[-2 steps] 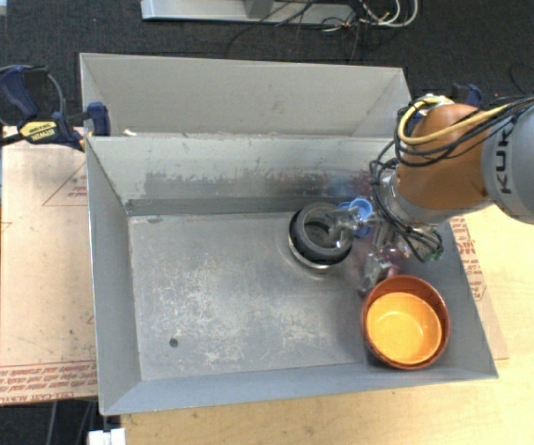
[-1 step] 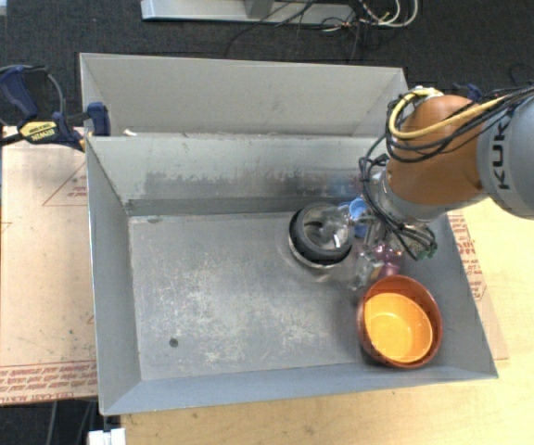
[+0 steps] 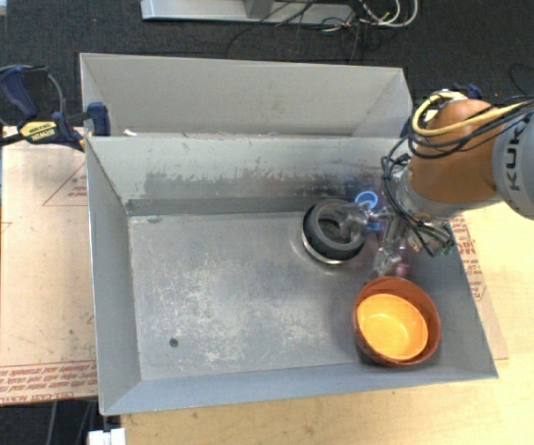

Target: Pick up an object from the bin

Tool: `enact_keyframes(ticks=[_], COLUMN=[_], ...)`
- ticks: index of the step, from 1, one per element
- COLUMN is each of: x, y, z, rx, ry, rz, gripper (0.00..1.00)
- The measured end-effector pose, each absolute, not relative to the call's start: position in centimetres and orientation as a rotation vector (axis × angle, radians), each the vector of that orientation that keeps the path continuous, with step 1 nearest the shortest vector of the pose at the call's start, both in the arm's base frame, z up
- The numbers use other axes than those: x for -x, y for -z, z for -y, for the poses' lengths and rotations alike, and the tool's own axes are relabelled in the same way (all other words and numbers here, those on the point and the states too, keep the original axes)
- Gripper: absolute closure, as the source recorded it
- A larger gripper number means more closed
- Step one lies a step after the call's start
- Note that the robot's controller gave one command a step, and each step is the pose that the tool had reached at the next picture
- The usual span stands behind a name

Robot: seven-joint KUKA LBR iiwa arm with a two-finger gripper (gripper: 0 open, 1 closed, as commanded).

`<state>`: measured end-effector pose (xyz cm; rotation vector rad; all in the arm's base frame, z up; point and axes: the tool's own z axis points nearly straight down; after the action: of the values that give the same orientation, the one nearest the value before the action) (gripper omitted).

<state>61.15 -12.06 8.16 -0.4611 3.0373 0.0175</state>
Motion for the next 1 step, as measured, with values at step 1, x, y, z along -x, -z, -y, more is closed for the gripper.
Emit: enact_keyframes(ticks=[1], x=[-60.97], y=[-8.79], z=[11.46], rx=[0.467], ry=[-0.022], rz=[-3.038], gripper=[0.00])
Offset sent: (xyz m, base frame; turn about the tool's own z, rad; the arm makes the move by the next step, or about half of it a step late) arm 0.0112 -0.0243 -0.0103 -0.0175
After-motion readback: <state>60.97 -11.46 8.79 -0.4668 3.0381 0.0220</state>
